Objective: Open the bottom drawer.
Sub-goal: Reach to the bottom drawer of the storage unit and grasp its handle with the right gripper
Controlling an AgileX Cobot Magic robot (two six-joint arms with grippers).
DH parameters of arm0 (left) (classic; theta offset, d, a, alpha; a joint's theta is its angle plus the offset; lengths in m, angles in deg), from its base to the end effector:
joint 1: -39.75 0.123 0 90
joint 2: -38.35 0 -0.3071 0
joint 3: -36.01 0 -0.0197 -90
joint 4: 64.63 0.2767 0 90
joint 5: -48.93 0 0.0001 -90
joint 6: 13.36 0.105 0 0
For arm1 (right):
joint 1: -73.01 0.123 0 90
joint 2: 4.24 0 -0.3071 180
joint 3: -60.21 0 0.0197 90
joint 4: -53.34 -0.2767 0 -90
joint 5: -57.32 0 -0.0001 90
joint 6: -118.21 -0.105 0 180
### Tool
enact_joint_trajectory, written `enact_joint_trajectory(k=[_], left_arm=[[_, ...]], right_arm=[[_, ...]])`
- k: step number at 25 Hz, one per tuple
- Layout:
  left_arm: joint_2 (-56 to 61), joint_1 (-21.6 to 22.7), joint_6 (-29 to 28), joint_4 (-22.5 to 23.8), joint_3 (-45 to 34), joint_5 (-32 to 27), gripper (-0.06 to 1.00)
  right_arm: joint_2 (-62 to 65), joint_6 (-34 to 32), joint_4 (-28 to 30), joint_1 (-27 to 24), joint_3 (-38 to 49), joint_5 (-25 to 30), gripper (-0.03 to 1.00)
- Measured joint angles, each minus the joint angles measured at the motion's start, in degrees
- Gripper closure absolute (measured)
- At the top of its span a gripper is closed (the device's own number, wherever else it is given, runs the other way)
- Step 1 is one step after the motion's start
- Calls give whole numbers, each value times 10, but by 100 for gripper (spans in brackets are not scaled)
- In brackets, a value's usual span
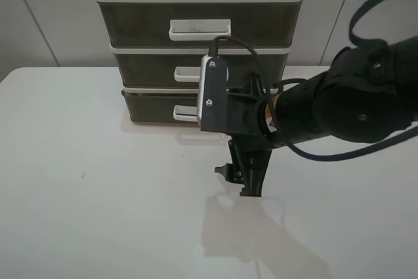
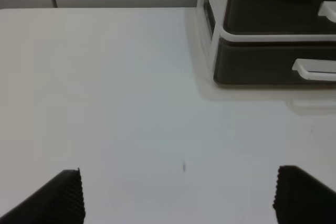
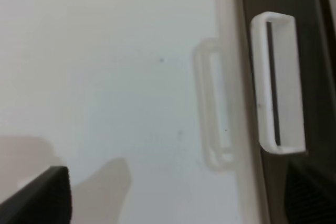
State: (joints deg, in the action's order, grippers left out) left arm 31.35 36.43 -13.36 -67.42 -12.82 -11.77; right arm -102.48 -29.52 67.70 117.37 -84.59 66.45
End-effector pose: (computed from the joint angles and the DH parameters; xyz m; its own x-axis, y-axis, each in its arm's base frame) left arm 0.0066 -0.0049 0.2852 -0.4476 0.0021 -0.8942 0.0851 0.9956 -0.0403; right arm 0.2335 0.2226 0.1679 0.1043 -0.9111 -0.3988 -0.8794 0.1028 -0.4648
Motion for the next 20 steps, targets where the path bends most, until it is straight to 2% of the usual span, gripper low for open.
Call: enact_joint_trajectory(k=[6,9,12,14,20], left_arm=[[0,0,0,0,0,0,20],[0,0,0,0,0,0,20],[0,0,0,0,0,0,20],[0,0,0,0,0,0,20],[0,0,0,0,0,0,20]], right_arm=[[-62,99,-56,0,10,-91,17],[-82,204,-134,0,11,-147,17],[-97,325,-224,0,11,-171,17],[-108,374,-271,0,11,-191,17],[-155,407,-375,7,10,-323,17]])
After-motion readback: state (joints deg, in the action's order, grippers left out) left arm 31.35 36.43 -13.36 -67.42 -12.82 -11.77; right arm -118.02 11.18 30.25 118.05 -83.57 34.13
